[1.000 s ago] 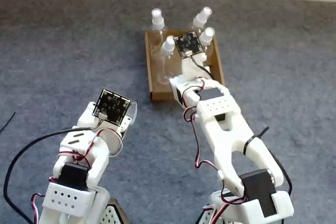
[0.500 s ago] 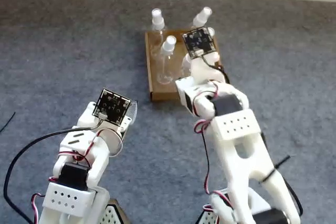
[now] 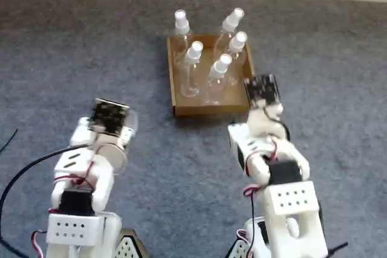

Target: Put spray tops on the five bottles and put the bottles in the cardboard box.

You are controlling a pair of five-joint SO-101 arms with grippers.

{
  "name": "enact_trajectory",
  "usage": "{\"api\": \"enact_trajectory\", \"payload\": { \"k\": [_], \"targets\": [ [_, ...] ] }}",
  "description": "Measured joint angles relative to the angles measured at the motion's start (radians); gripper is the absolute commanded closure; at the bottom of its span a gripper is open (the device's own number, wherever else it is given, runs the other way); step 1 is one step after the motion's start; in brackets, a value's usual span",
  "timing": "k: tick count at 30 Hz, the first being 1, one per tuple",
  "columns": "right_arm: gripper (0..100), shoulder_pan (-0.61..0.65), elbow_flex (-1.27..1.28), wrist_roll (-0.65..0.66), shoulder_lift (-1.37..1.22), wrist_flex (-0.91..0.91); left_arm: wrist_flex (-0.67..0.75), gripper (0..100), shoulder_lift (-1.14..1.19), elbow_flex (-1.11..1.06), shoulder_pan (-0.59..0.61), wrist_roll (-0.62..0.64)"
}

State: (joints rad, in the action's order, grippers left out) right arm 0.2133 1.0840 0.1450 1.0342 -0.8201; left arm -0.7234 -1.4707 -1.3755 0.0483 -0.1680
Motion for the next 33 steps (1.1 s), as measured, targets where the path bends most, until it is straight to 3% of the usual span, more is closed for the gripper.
{"api": "enact_trajectory", "payload": {
  "k": [5,8,13,18,22,26,33],
  "targets": [
    [92.9,-0.006,0.19,0.0,0.19,0.0,-0.006,84,-0.12,0.0,0.133,0.0],
    [92.9,-0.005,0.298,0.0,0.315,0.0,-0.08,84,-0.253,-0.026,0.183,0.0],
    [92.9,-0.008,0.489,0.0,0.531,-0.009,-0.226,84,-0.336,-0.072,0.192,0.0],
    [92.9,-0.021,0.586,0.003,0.747,-0.009,-0.242,84,-0.333,-0.221,0.192,0.0],
    [92.9,-0.084,0.586,0.003,0.778,-0.009,-0.25,84,-0.348,-0.295,0.198,-0.002],
    [92.9,-0.147,0.586,0.003,0.761,-0.009,-0.354,84,-0.338,-0.301,0.232,-0.002],
    [92.9,-0.269,0.589,0.003,0.678,-0.009,-0.525,84,-0.338,-0.301,0.411,-0.002]
  ]
}}
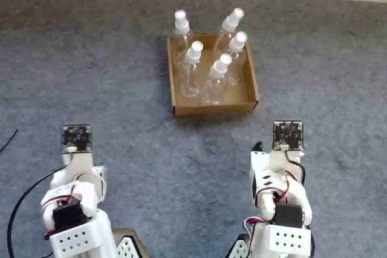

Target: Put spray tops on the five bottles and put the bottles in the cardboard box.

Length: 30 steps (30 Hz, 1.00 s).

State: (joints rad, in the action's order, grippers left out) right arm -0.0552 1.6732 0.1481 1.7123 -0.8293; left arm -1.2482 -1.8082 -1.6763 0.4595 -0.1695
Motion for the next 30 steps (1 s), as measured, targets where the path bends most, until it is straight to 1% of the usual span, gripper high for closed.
{"api": "enact_trajectory", "payload": {
  "k": [3,5,8,10,30],
  "targets": [
    [92.9,-0.008,0.002,0.0,-0.068,-0.025,-0.026,84,0.0,0.0,0.058,0.0],
    [92.9,-0.012,0.002,0.0,-0.109,-0.035,-0.029,86,0.0,0.0,0.069,0.0],
    [92.9,-0.017,0.002,0.0,-0.126,-0.035,-0.029,100,0.0,0.0,0.074,0.0],
    [92.9,-0.017,0.002,0.0,-0.127,-0.035,-0.029,96,0.0,0.0,0.077,0.0],
    [92.9,-0.02,0.002,0.0,-0.127,-0.035,-0.029,96,0.0,0.0,0.078,0.0]
  ]
}}
